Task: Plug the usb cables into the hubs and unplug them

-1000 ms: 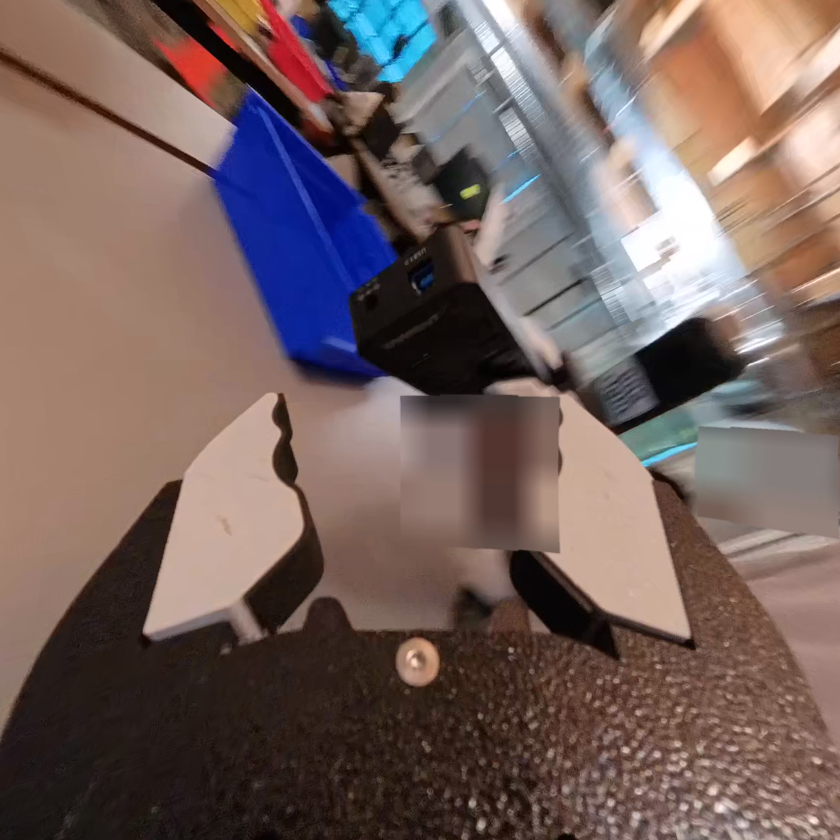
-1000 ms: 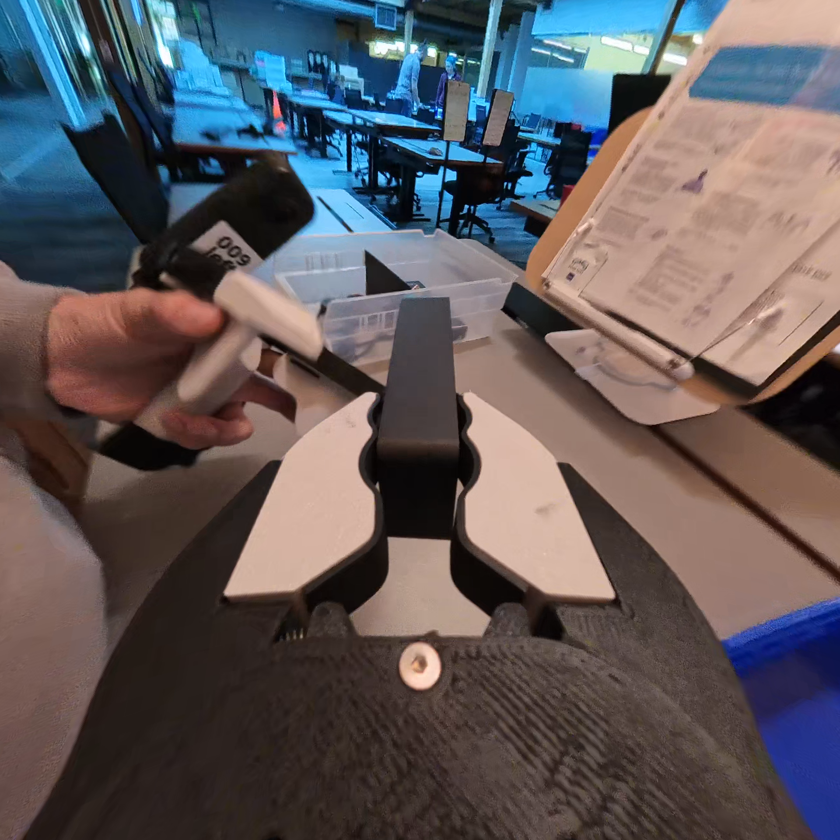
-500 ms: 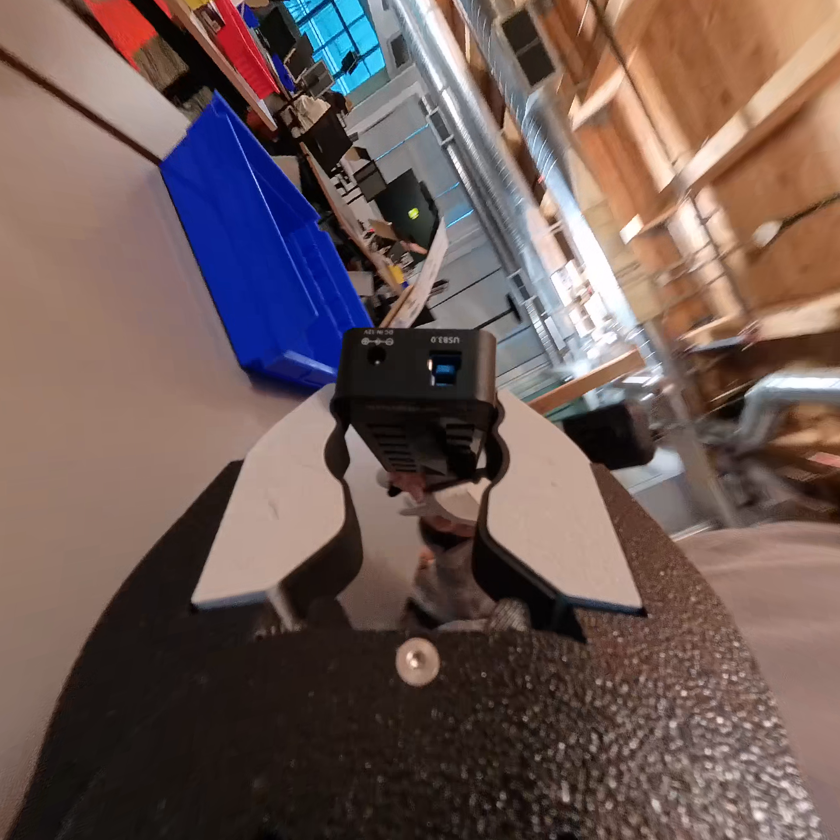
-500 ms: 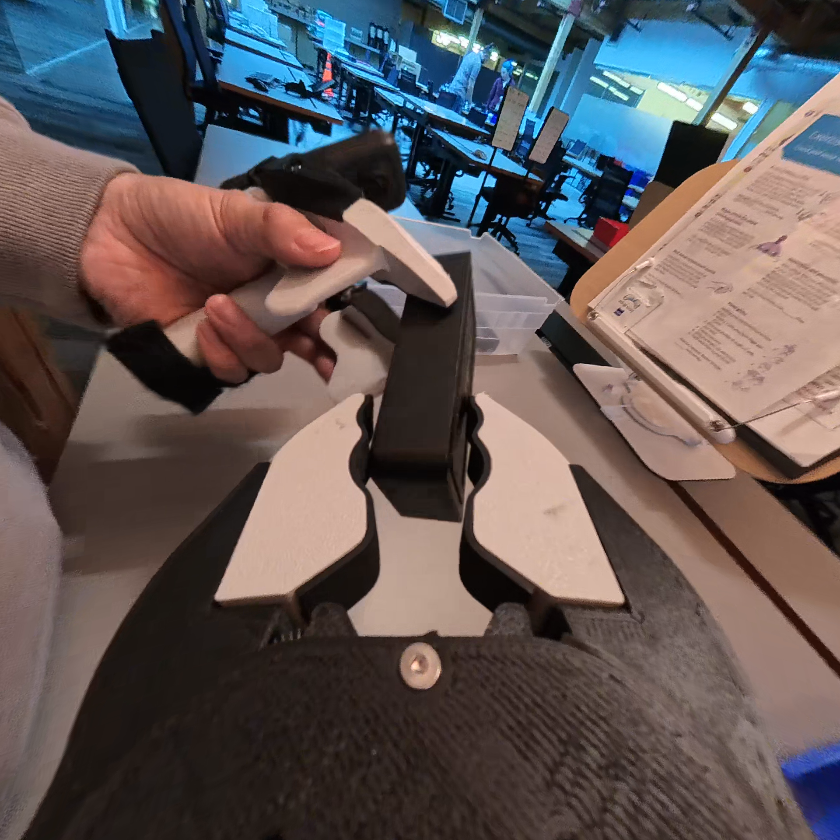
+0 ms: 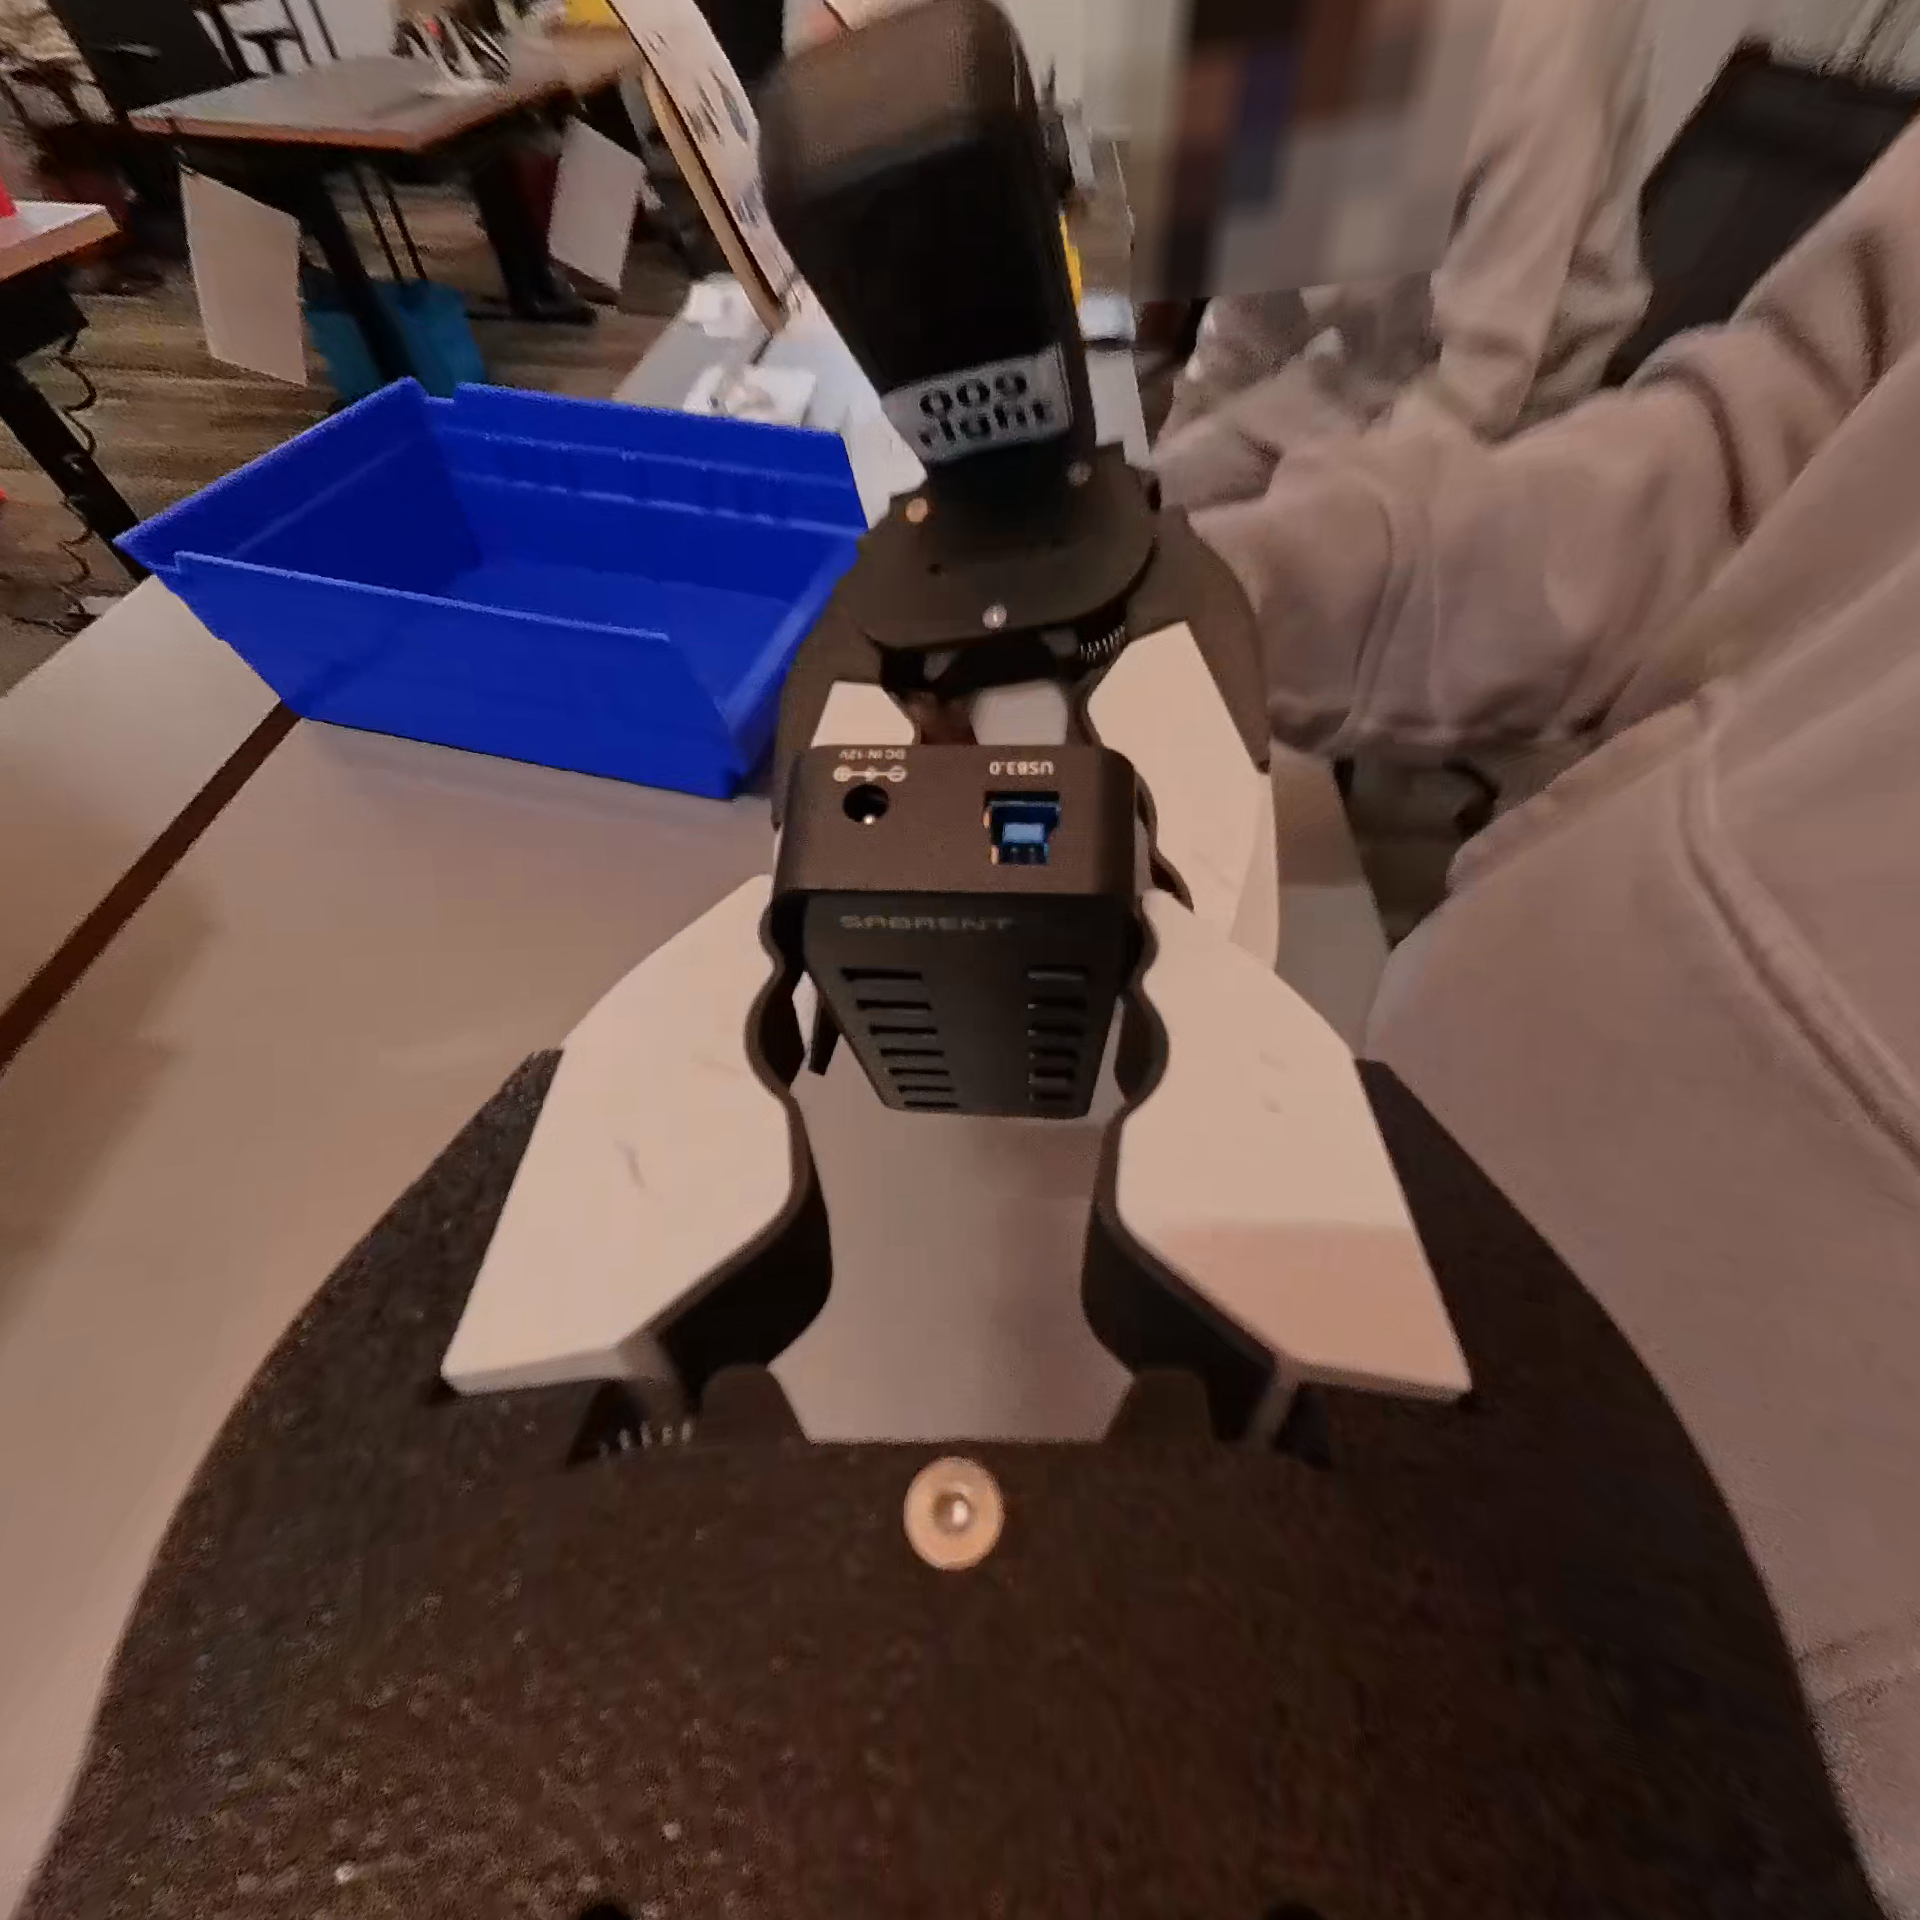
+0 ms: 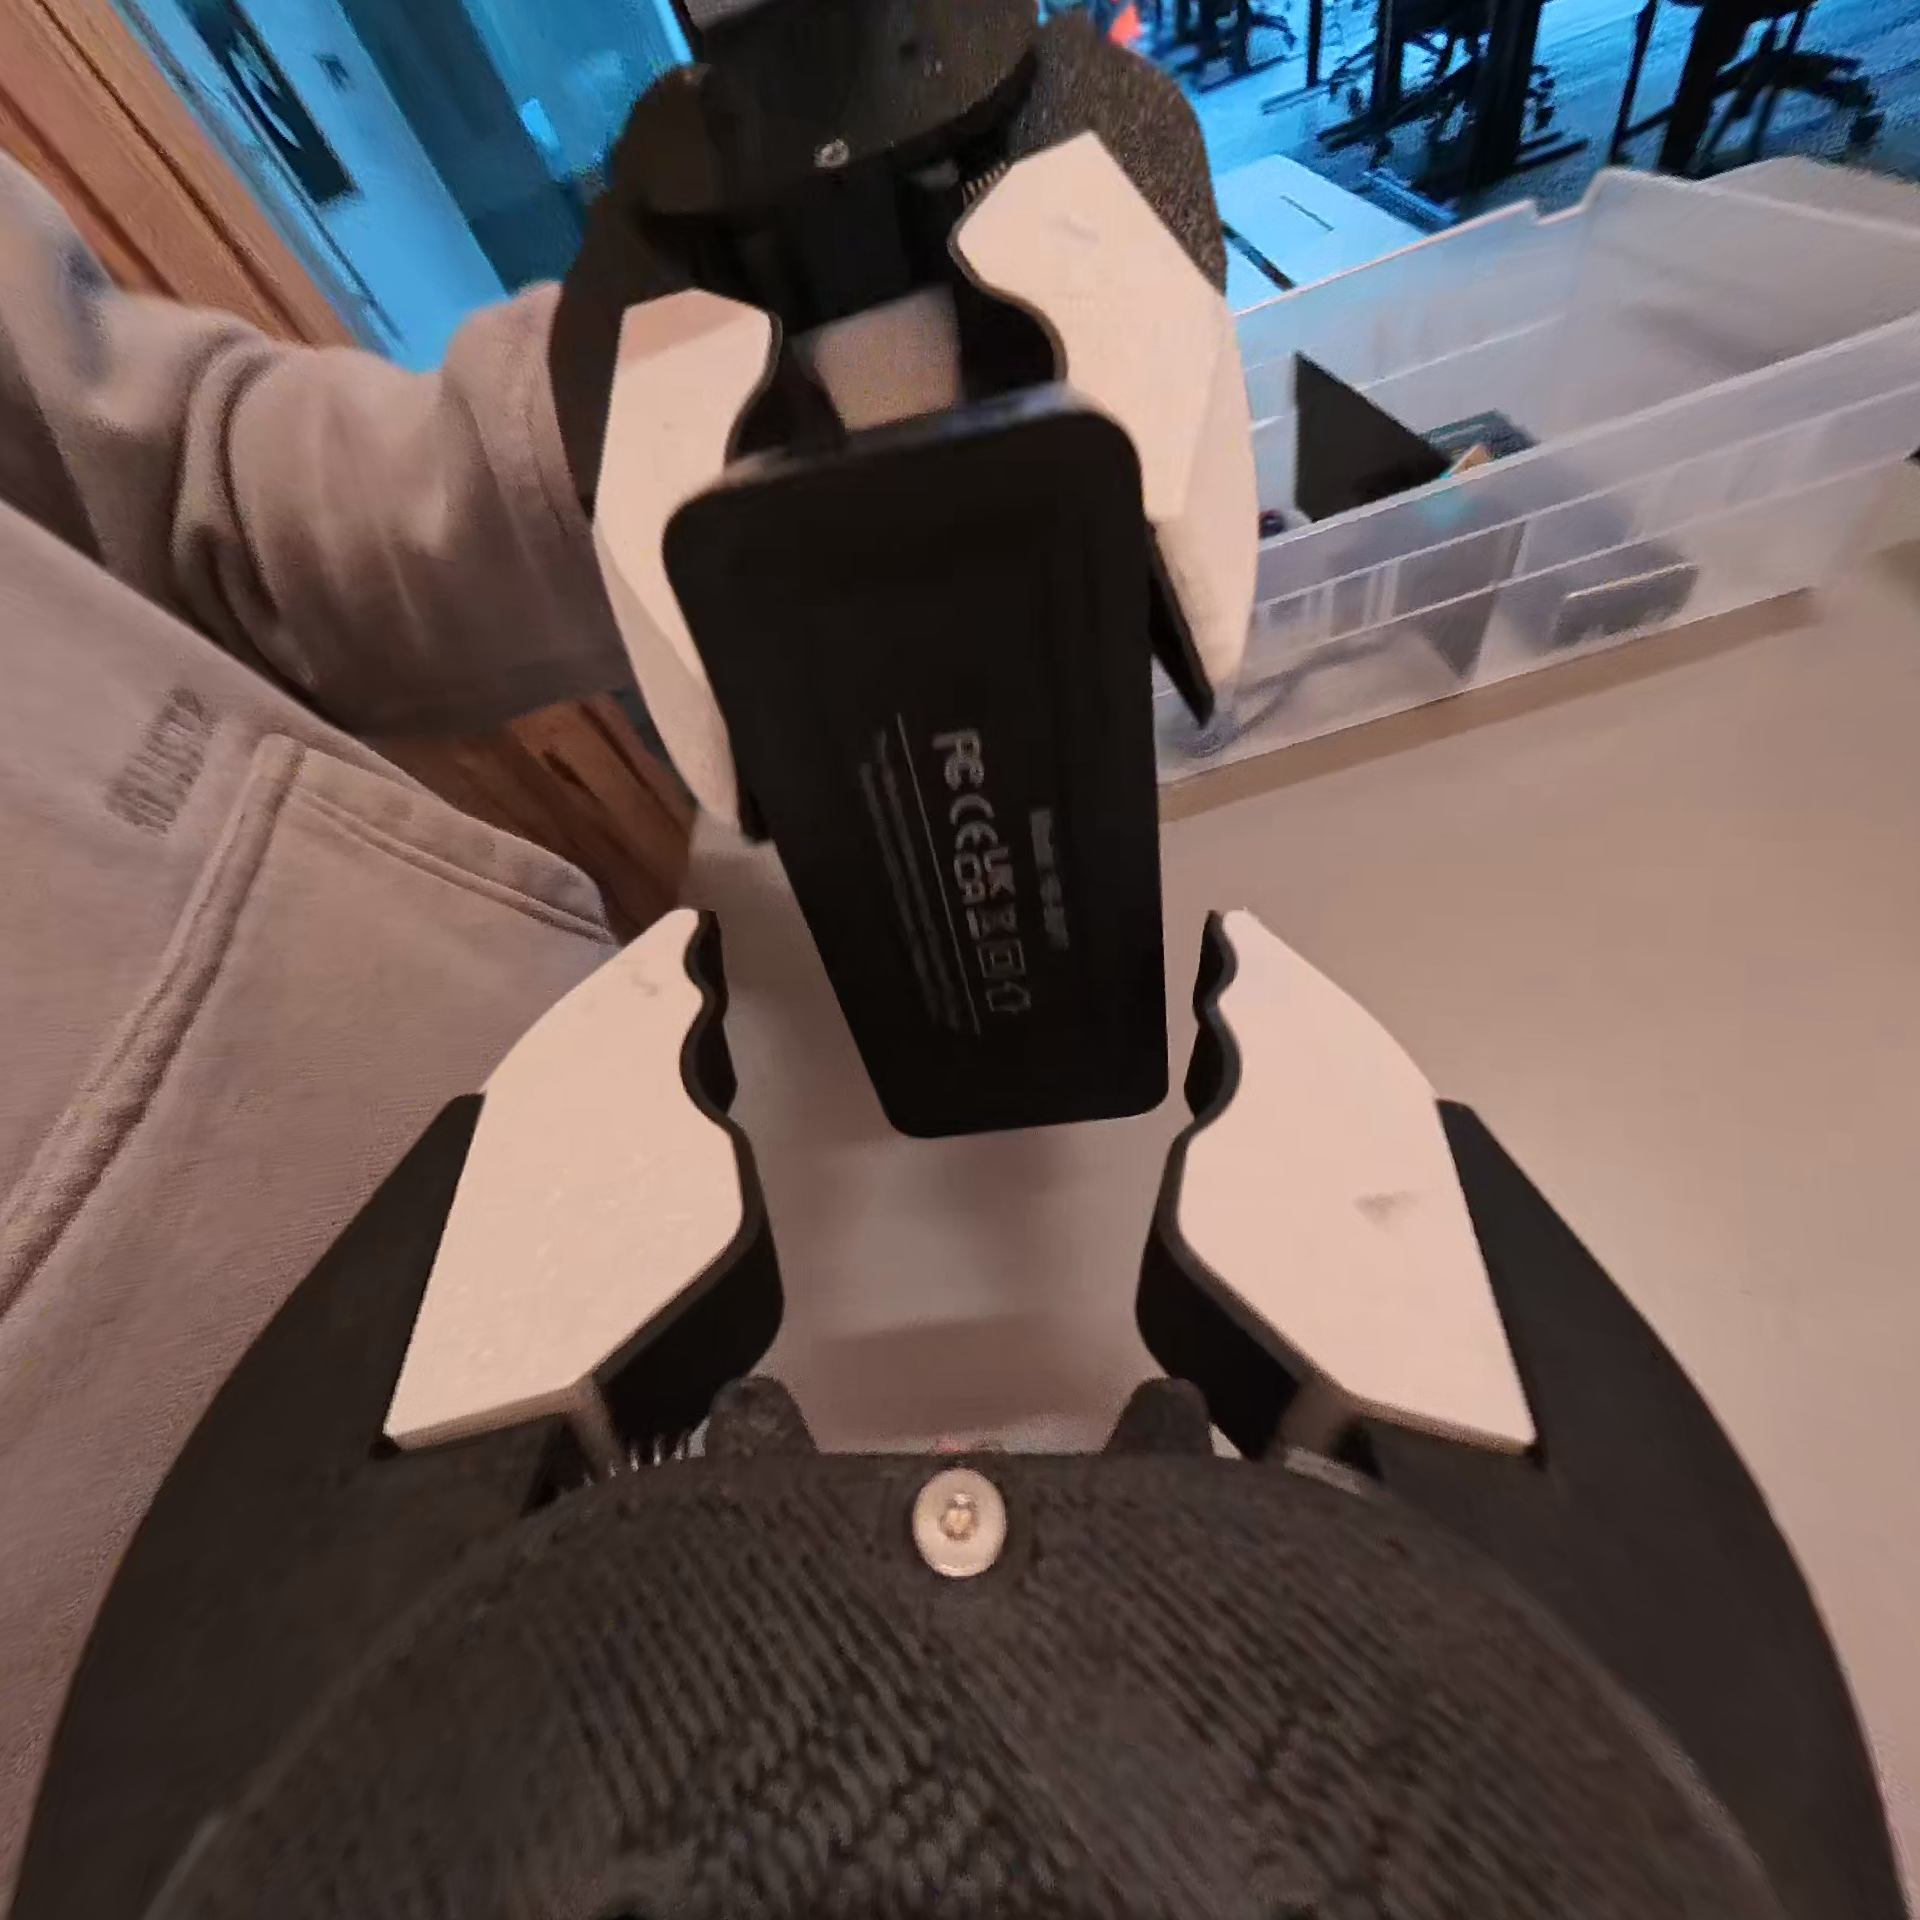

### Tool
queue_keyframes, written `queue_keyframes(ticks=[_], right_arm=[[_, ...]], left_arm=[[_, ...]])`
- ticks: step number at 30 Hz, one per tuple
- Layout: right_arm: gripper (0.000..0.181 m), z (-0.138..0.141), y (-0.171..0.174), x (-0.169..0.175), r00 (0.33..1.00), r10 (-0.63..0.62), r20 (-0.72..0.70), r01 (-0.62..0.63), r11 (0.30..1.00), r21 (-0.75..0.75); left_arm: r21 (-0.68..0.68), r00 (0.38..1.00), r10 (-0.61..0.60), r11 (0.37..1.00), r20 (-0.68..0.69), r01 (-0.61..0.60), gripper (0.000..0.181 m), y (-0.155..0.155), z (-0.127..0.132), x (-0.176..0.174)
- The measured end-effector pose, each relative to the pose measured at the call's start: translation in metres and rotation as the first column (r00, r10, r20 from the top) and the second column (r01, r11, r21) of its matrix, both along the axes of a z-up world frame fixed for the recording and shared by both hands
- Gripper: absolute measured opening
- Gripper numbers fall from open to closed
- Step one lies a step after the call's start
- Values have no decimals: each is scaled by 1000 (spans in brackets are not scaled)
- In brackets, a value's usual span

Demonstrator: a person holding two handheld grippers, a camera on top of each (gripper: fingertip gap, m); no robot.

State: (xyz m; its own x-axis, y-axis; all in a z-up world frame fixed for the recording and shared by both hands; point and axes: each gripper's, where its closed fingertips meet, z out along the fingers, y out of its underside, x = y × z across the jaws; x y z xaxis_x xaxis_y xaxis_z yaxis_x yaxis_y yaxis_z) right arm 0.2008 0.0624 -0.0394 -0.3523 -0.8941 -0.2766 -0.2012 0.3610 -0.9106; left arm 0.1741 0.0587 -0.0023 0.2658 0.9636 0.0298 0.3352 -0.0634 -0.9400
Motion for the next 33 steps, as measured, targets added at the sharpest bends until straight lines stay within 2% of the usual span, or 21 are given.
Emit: queue_keyframes(ticks=[3, 6, 9, 11, 16, 21, 26, 29, 33], right_arm=[[77, -3, -10, 8, 997, -34, -72, 30, 997, -65], [61, -7, -21, 6, 980, -133, -145, 111, 982, -153], [60, -10, -22, 2, 964, -199, -174, 160, 963, -215], [60, -10, -19, 2, 967, -208, -149, 174, 961, -213], [60, -14, -12, 7, 980, -201, -6, 198, 973, -119], [59, -14, -4, 12, 986, -161, 31, 164, 977, -139], [60, -15, -7, 7, 984, -179, -23, 171, 966, -195], [60, -15, -10, 1, 978, -202, -40, 188, 954, -236], [59, -13, -11, -1, 978, -208, -15, 197, 945, -260]], left_arm=[[-96, 997, -54, 994, 55, 59, 57, -3, -7, 2], [-113, 995, -69, 991, 77, 77, 57, -6, -12, 3], [-105, 995, -64, 992, 81, 72, 57, -6, -15, 2], [-91, 995, -76, 993, 60, 82, 58, -2, -15, 1], [86, 996, -48, 995, -72, 54, 69, 5, 3, -1], [10, 997, -71, 997, -20, 71, 72, 7, -4, 8], [-43, 992, -107, 993, 64, 110, 58, 11, -4, 1], [-95, 988, -94, 990, 122, 106, 57, 9, -7, -3], [-69, 991, -108, 991, 81, 114, 57, 10, -5, -8]])
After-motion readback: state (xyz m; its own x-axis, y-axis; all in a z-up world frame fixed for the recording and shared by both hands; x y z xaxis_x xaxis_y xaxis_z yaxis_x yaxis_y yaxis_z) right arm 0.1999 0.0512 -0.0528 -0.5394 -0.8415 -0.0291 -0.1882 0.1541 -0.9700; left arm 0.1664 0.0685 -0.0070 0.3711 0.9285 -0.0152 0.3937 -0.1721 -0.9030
